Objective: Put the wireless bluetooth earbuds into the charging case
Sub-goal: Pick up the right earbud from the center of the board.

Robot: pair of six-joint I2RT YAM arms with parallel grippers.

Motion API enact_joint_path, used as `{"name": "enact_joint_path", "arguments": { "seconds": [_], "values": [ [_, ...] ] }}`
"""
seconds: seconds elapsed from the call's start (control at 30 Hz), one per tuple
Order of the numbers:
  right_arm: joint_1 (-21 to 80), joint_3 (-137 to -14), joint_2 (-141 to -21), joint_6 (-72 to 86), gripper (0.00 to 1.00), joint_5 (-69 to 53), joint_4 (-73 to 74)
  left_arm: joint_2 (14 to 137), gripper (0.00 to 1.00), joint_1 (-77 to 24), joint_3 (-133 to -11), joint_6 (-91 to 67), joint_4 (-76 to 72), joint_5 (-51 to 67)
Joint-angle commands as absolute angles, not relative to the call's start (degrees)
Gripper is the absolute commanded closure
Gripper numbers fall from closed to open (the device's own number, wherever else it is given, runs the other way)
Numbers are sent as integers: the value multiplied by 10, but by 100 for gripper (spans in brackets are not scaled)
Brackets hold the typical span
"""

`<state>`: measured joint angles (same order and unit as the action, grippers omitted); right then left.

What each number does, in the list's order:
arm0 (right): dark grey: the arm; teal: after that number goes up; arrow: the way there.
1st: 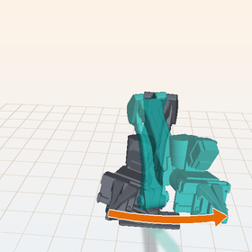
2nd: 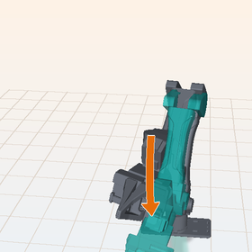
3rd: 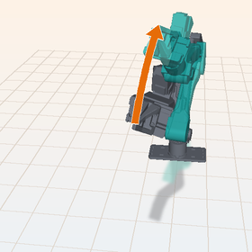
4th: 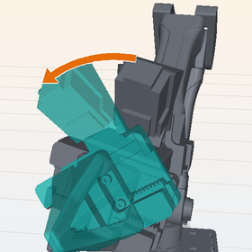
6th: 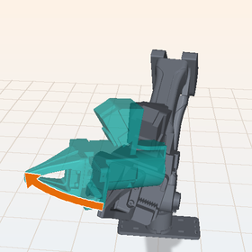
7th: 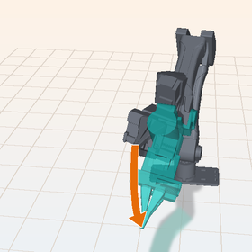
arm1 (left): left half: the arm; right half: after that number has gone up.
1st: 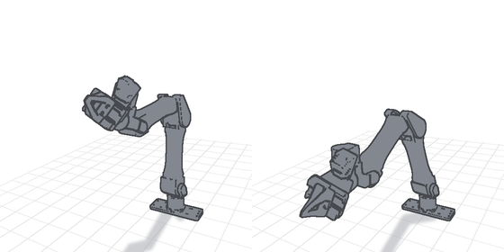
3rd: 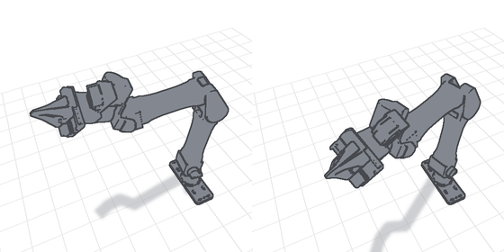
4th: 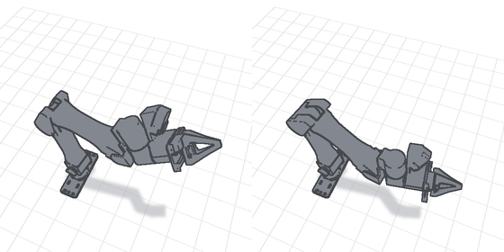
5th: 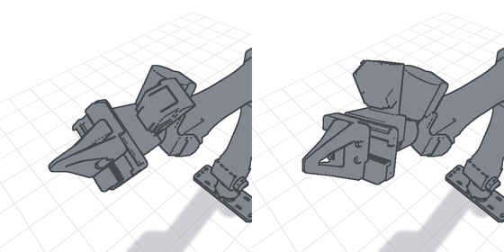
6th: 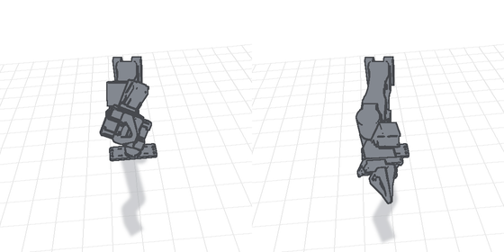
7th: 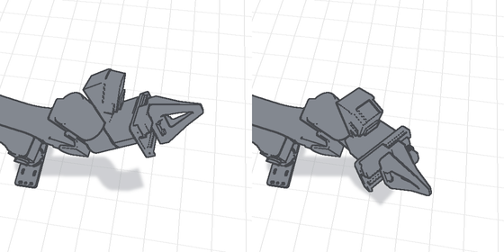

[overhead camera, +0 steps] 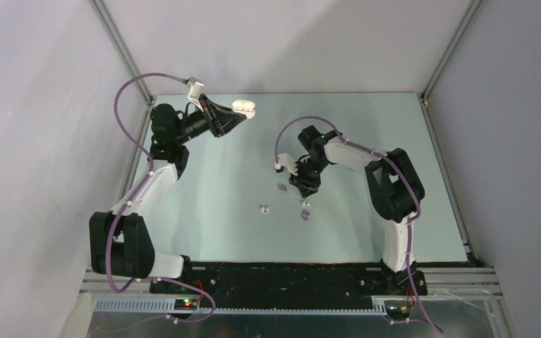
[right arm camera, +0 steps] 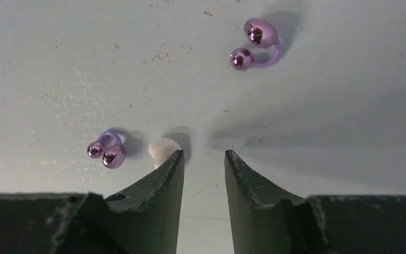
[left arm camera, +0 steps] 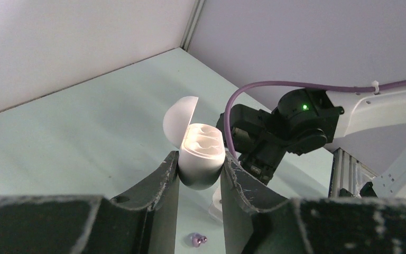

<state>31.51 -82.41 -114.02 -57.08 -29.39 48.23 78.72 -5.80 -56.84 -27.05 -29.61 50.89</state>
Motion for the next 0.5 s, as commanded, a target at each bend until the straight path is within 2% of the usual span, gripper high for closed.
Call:
{"name": "enact_joint_path", "arguments": {
  "seconds": [0.0,0.47],
  "values": [
    [323,-840,-1153,-574,62,-274,471,761,100,-51,-563,-272,-310,497],
    [330,-829,-1142,-596,64,-299,505,765,100,-50,-561,-266,-306,496]
  ]
}}
